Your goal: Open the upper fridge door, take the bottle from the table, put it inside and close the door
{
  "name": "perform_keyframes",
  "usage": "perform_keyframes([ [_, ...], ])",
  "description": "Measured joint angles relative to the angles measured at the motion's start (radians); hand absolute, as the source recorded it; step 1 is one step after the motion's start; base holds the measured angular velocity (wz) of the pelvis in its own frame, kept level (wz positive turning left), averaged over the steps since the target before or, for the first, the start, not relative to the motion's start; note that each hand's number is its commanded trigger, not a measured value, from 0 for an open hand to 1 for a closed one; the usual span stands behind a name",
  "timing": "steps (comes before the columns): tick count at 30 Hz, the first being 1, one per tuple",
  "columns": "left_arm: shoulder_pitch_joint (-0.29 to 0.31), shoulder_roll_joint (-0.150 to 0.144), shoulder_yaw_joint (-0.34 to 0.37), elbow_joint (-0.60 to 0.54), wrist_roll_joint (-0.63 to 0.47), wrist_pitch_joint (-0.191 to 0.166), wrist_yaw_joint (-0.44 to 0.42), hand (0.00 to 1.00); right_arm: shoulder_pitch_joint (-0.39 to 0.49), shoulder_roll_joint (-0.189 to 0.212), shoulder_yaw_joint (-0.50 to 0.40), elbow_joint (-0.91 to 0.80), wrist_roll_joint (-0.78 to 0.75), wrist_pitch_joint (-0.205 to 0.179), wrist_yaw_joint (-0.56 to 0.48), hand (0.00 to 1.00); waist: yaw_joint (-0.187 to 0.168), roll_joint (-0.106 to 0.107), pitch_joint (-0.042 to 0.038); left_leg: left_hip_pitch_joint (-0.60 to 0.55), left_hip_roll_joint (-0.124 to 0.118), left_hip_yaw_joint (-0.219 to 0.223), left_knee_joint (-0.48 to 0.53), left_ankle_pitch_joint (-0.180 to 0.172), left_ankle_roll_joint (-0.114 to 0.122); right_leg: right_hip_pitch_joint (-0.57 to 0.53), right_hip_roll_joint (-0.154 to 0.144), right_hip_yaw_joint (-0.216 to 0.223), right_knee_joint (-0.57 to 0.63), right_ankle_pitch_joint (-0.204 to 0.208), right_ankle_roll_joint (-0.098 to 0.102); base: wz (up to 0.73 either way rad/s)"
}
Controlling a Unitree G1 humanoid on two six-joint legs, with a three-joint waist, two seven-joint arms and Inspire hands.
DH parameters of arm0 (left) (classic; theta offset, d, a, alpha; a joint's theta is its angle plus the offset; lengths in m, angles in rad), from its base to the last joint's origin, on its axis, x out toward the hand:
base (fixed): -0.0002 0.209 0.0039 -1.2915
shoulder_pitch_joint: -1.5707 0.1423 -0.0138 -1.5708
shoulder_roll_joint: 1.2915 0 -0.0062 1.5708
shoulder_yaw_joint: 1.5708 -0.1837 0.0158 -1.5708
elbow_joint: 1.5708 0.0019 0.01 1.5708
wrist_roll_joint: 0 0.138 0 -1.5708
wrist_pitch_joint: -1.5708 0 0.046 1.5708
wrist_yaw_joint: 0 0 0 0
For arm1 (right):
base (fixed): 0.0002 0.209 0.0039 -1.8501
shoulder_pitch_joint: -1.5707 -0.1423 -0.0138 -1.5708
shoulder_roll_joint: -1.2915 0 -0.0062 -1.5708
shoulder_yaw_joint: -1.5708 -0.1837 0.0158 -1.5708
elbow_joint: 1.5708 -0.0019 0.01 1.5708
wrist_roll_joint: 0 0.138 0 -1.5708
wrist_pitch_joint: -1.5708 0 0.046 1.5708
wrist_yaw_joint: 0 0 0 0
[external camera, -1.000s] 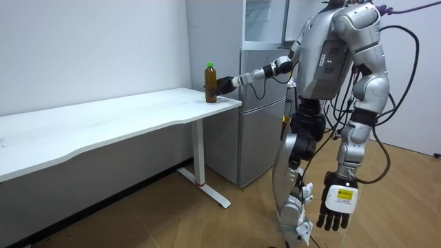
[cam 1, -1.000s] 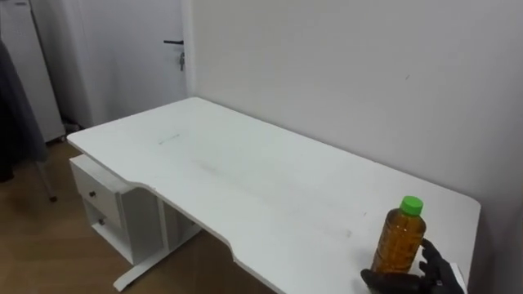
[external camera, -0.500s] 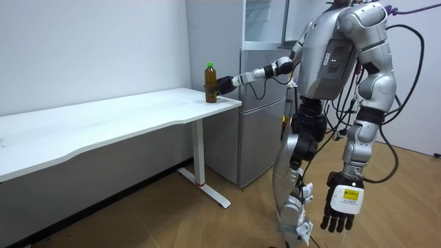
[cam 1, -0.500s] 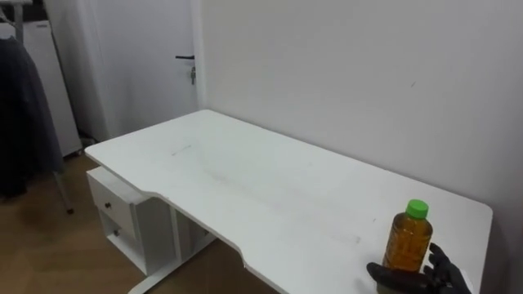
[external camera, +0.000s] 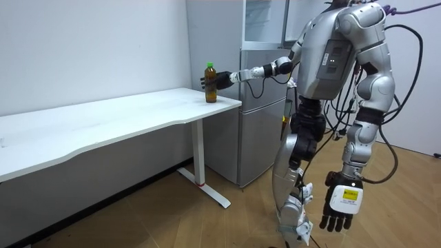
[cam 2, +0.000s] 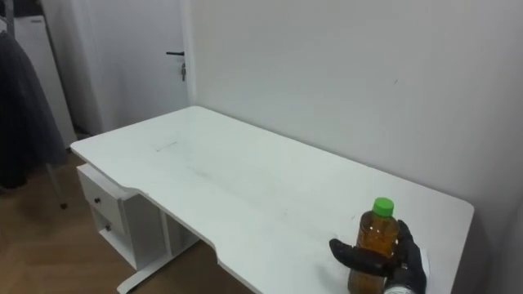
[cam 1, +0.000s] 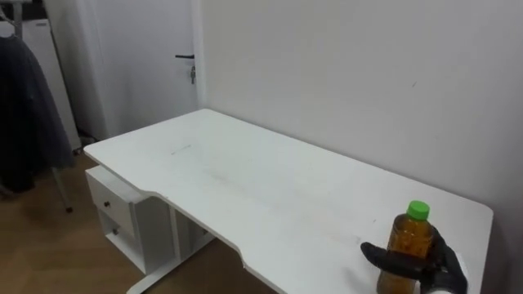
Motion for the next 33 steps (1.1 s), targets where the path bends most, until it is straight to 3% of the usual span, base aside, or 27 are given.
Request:
perform_keyframes([
  [9, 0.03, 0.0, 0.0, 0.02, -0.022, -0.017, 0.001, 0.0, 0.0, 0.0, 0.001, -0.029, 0.006, -0.033, -0.023, 0.0, 0.0, -0.001, 0.0006, -0.001, 0.0, 0.0, 0.001, -0.001, 0.001, -0.001, -0.001, 0.001, 0.003, 0.0, 0.0, 0.0],
  [10, 0.032, 0.0, 0.0, 0.02, -0.022, -0.017, 0.001, 0.0, 0.0, 0.0, 0.001, -0.029, 0.006, -0.035, -0.023, 0.64, 0.0, -0.001, 0.0006, -0.001, -0.001, 0.0, 0.001, -0.001, 0.001, -0.003, -0.001, 0.001, 0.003, 0.0, 0.0, 0.0],
  [12, 0.032, 0.0, 0.0, 0.02, -0.021, -0.017, 0.001, 0.0, 0.0, 0.0, 0.001, -0.029, 0.005, -0.035, -0.022, 1.0, -0.001, -0.001, 0.0011, -0.001, -0.001, 0.0, 0.001, -0.001, 0.001, -0.003, -0.001, 0.0, 0.003, 0.0, 0.0, 0.0],
  [19, 0.032, 0.006, 0.0, 0.02, -0.037, -0.017, 0.001, 0.0, 0.001, -0.002, 0.006, -0.029, 0.021, -0.035, 0.0, 1.0, -0.002, 0.002, 0.0024, 0.001, -0.001, 0.0, 0.003, -0.001, 0.001, 0.002, -0.001, -0.001, 0.002, 0.0, 0.0, 0.0],
  [27, 0.032, 0.011, 0.015, 0.017, -0.036, -0.018, -0.005, 0.0, 0.006, -0.003, 0.041, -0.023, 0.024, -0.035, 0.099, 1.0, -0.001, 0.01, 0.0066, -0.002, 0.0, 0.0, 0.001, -0.001, 0.001, 0.002, -0.002, -0.002, 0.002, 0.0, 0.0, 0.0],
  [33, 0.034, 0.012, 0.015, 0.017, -0.037, -0.017, -0.01, 0.0, 0.027, -0.017, 0.042, -0.013, 0.013, -0.036, 0.157, 1.0, -0.004, 0.011, 0.0027, 0.005, -0.001, 0.0, 0.006, -0.001, 0.001, 0.013, -0.002, -0.007, 0.0, -0.002, 0.003, 0.03],
])
